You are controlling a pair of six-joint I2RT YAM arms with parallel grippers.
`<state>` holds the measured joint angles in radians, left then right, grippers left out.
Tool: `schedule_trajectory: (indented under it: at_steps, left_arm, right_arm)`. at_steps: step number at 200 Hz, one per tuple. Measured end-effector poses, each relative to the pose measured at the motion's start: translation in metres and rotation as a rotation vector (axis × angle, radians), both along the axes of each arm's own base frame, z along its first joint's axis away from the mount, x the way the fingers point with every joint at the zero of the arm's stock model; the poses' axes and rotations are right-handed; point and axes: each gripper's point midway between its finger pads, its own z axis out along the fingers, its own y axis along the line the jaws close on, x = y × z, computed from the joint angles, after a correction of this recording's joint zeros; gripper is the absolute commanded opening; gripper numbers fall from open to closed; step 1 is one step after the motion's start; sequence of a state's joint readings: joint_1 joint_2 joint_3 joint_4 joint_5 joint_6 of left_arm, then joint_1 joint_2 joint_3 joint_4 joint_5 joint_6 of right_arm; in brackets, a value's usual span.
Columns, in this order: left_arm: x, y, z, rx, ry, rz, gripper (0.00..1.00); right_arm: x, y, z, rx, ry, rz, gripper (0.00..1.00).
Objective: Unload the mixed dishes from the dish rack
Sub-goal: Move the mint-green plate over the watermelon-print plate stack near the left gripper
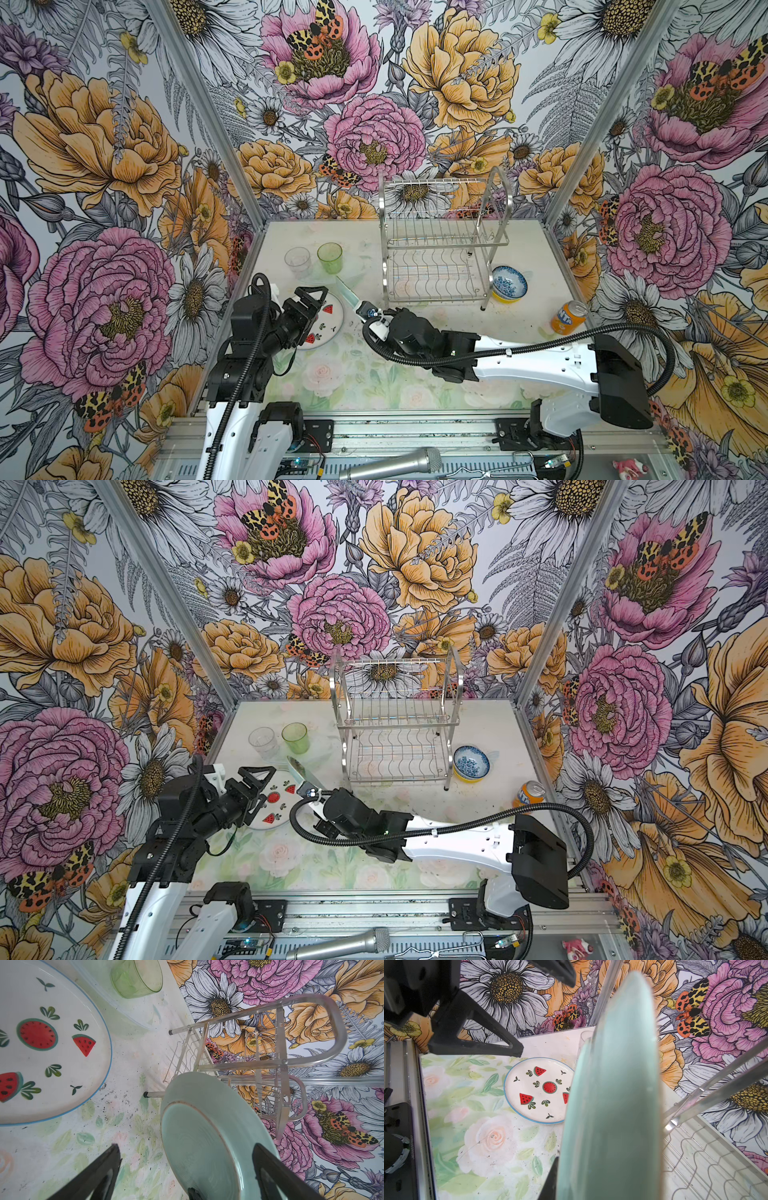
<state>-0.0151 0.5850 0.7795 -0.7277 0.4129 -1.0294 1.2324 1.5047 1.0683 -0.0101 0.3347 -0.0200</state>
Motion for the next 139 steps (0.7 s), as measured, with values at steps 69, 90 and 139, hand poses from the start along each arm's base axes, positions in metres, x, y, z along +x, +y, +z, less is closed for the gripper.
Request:
schedule_trajectory:
  at_steps: [69,90,139]
  left_arm:
    - [0.007,-0.003,0.003,-0.034,-0.004,-0.003,0.99]
    - [0.01,-0.004,0.005,-0.038,-0.009,-0.01,0.99]
    - [0.017,-0.009,0.0,-0.048,0.013,-0.039,0.99]
  right_arm:
    - [-0.006,0.005,-0.008,-0.048,-0.036,0.013,0.0]
    - [-0.009,0.01,-0.012,-0.065,-0.045,0.026,0.0]
    - [-0.016,0.029,-0.02,-0.108,-0.073,0.063,0.0]
